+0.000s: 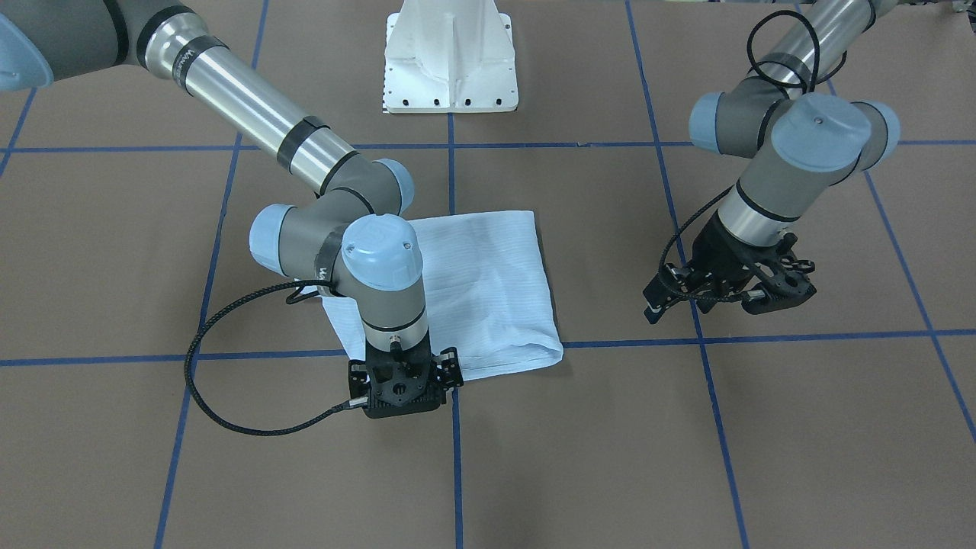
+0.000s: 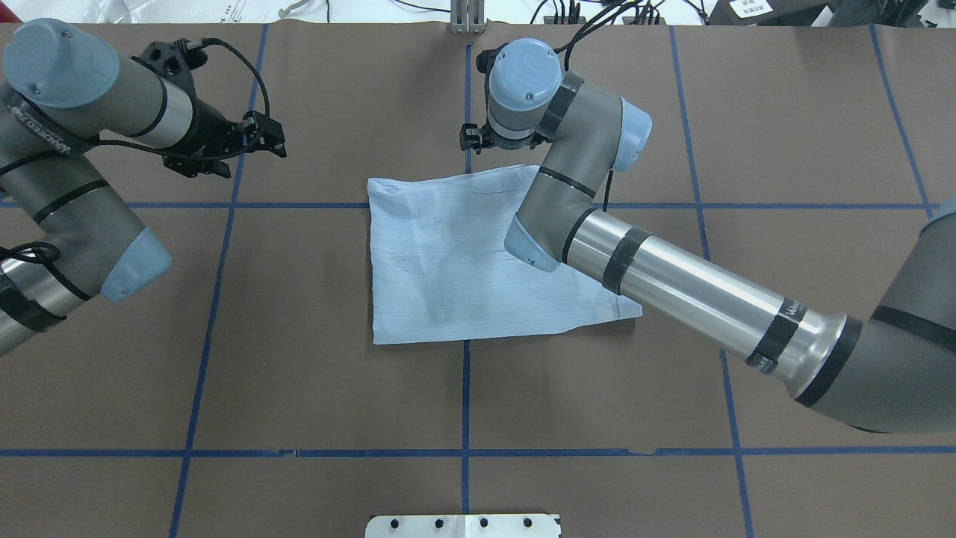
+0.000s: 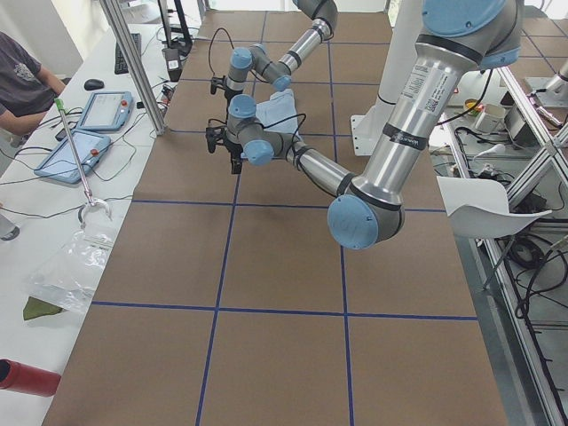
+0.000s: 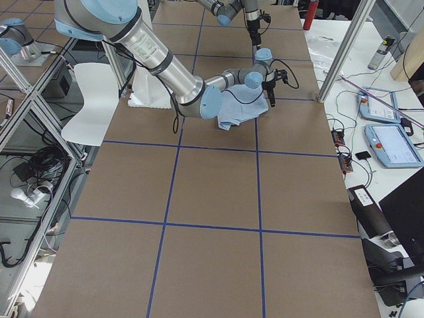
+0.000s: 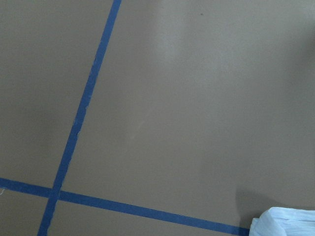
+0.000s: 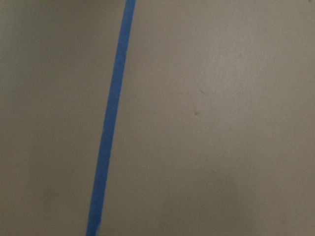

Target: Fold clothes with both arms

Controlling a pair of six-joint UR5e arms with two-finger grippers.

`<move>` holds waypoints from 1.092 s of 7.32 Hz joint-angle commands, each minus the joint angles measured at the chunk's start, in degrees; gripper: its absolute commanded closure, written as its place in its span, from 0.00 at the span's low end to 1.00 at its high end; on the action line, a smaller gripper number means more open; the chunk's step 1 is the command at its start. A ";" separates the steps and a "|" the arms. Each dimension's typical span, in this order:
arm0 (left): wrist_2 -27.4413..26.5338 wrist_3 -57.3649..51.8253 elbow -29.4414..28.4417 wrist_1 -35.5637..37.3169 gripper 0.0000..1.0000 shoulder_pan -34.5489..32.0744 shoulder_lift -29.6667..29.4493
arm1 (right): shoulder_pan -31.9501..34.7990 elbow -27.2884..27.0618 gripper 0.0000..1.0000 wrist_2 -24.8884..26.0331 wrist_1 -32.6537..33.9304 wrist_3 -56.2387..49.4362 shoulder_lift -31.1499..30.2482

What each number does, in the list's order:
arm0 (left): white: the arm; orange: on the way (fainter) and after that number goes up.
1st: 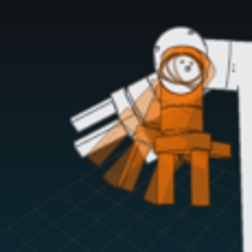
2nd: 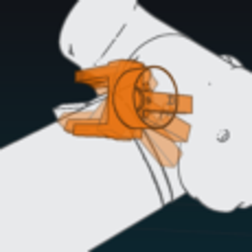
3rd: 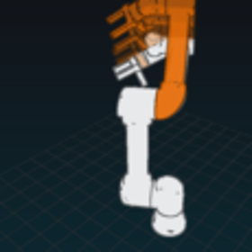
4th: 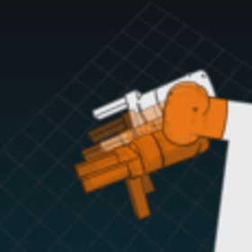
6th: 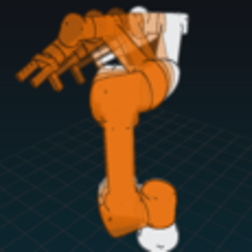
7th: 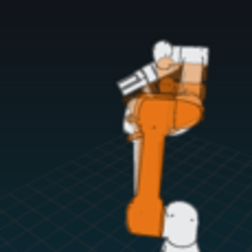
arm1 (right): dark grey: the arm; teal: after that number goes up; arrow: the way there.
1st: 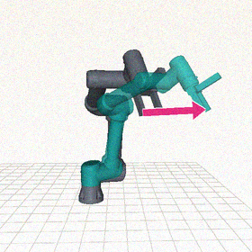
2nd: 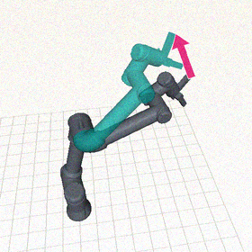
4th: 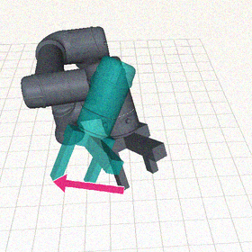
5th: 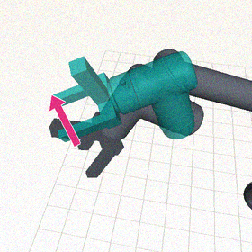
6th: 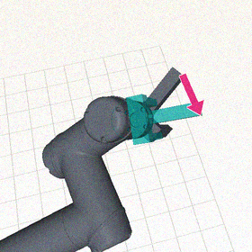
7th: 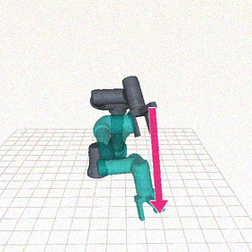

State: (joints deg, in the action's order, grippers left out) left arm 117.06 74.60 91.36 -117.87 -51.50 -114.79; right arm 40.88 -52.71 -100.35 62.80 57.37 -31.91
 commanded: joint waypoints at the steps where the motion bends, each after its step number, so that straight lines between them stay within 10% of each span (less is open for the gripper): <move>1: 0.62 -0.16 0.04 -0.17 0.01 -2.28 0.00 | 4.97 -0.90 0.00 -4.03 -0.22 -0.24 0.63; 6: 10.37 -32.68 4.18 0.09 0.00 -20.61 13.24 | 22.27 -17.52 0.00 -21.07 31.29 -32.49 -5.43; 8: 10.39 -49.38 2.52 3.49 0.00 -27.93 17.66 | 28.00 -30.88 0.00 -24.19 35.98 -43.59 -19.41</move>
State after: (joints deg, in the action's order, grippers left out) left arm 127.25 36.03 94.91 -117.00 -74.77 -99.77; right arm 65.20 -75.06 -122.82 95.80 22.01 -42.44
